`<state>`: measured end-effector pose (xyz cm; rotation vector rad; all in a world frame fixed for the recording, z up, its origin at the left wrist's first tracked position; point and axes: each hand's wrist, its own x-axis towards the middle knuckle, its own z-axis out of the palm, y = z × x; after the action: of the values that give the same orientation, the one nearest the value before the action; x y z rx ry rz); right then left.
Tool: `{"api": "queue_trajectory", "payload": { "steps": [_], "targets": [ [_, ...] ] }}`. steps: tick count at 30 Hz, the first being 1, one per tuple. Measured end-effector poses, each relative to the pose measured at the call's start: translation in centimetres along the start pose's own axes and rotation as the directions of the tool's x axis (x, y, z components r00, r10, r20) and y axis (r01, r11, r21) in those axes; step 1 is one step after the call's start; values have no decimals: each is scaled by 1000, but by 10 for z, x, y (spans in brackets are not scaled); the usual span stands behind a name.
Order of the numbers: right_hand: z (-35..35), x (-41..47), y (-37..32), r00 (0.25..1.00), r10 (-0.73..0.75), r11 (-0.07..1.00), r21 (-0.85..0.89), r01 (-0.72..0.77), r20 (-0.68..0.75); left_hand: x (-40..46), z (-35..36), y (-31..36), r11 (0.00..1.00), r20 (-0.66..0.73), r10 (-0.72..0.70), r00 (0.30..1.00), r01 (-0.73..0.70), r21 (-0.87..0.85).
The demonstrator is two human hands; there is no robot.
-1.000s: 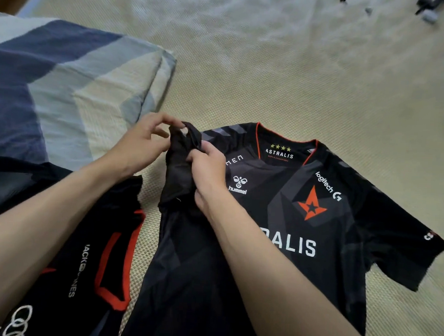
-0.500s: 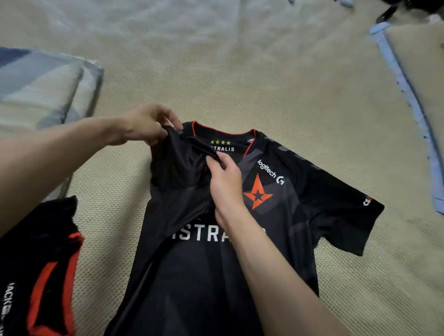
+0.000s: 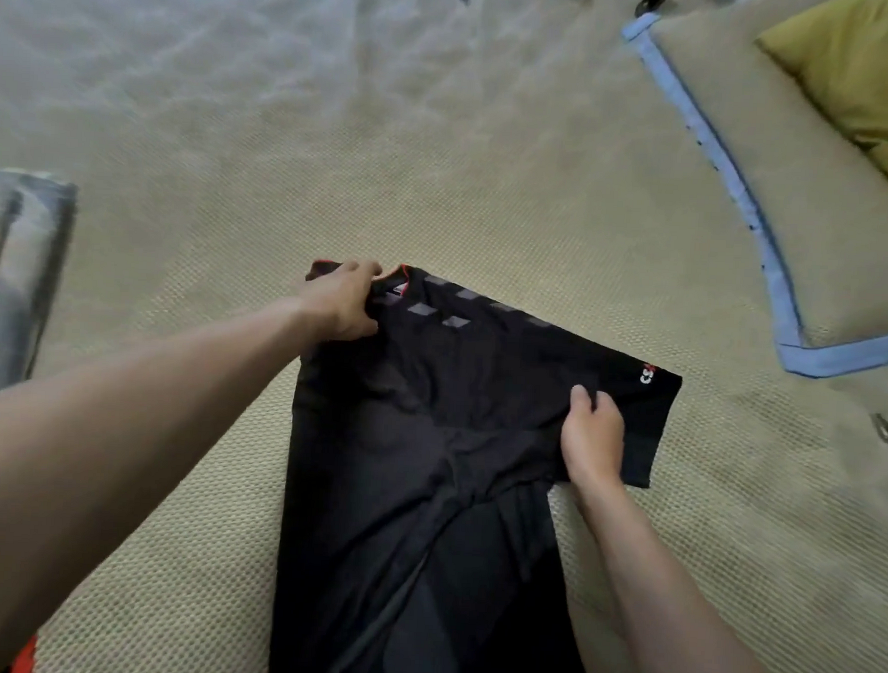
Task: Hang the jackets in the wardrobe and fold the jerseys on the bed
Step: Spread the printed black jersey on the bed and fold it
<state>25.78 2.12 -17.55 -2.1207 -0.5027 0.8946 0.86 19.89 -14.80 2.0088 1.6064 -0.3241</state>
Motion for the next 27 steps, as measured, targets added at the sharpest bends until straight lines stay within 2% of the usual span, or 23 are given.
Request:
{"api": "queue_trajectory", "payload": {
  "steps": [2,5,9,13,19,24,27],
  "targets": [
    [-3,11,8,996,37,999,-7,-37,84,7,12,0,999,-30,-23,999,23,-24],
    [-1,25,14,986,65,991,105,-82,153,16,19,1,999,-51,-41,998,42,18],
    [1,35,28,993,-13,990,141,-4,121,28,10,2,992,-41,-64,997,68,108],
    [-5,38,21,992,-73,989,138,58,104,34,-10,1,979,34,13,999,-20,204],
    [-16,50,10,989,-117,983,155,101,93,40,-35,3,1000,114,18,993,-16,-17],
    [-41,66,6,989,-145,970,197,139,13,42,-35,21,988,57,71,996,-63,-141],
    [-52,75,20,994,-105,986,132,106,-17,47,-25,28,985,8,81,997,-79,-152]
  ]
}}
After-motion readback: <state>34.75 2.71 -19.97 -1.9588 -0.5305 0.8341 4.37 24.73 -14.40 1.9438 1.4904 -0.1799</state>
